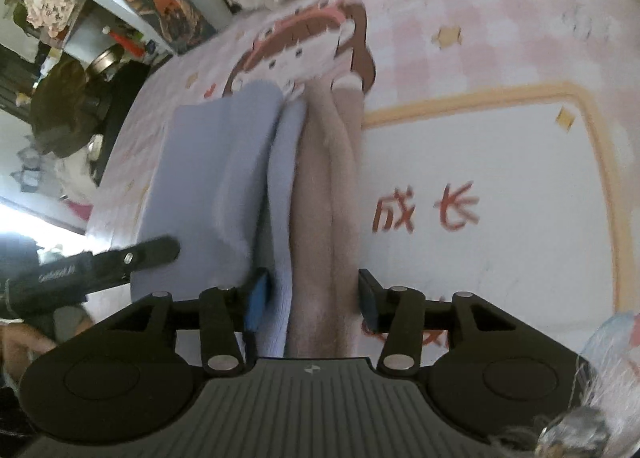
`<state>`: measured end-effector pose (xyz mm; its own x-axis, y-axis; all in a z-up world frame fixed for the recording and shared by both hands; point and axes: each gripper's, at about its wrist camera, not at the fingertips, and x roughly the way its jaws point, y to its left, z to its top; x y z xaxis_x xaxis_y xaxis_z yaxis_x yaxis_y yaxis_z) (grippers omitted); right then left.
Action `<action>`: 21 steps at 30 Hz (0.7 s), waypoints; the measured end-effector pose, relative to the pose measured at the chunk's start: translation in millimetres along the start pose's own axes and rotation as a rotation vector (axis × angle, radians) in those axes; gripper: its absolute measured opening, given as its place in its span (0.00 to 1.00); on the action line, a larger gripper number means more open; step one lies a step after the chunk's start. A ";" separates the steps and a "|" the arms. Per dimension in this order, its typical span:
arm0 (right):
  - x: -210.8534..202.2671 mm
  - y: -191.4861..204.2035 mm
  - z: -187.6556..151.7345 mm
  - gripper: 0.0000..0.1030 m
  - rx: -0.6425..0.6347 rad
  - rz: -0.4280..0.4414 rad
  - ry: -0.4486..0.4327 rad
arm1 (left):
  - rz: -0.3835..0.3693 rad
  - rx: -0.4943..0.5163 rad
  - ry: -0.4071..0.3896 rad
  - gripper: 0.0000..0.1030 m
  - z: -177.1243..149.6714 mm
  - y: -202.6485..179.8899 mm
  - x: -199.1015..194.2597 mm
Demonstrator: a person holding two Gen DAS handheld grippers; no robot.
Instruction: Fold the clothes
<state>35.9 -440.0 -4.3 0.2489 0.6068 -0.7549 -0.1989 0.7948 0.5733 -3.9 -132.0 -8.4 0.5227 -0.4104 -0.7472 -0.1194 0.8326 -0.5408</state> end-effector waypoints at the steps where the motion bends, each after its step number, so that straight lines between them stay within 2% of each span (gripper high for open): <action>1: 0.2 0.7 0.1 0.44 -0.011 0.003 0.001 | 0.005 -0.008 -0.005 0.67 -1.3 -1.1 1.9; 2: 0.9 2.4 0.2 0.43 -0.032 0.000 0.001 | 0.014 -0.001 -0.015 0.65 -2.8 -4.1 2.4; 6: 3.8 9.5 0.6 0.27 -0.115 -0.012 0.000 | 0.047 0.032 -0.041 0.56 -7.8 -14.9 0.6; 7: 4.0 12.4 0.4 0.23 -0.144 -0.018 -0.004 | 0.056 0.047 -0.055 0.50 -9.3 -18.9 -1.4; 8: 2.3 18.4 -1.1 0.22 -0.194 -0.032 -0.018 | 0.064 0.072 -0.072 0.46 -10.8 -24.4 -3.9; 10: -3.1 29.6 -4.8 0.18 -0.291 -0.053 -0.056 | 0.080 0.124 -0.107 0.44 -13.6 -35.3 -9.0; 16: -18.7 41.5 -13.5 0.17 -0.409 -0.054 -0.140 | 0.108 0.238 -0.168 0.43 -19.1 -60.5 -20.7; 21: -30.4 45.4 -15.3 0.17 -0.433 -0.037 -0.191 | 0.096 0.226 -0.199 0.43 -20.3 -65.4 -29.9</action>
<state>4.8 -422.5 39.8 0.4251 0.6009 -0.6769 -0.5532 0.7644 0.3312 -28.9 -181.7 41.5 0.6755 -0.2640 -0.6885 0.0032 0.9347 -0.3554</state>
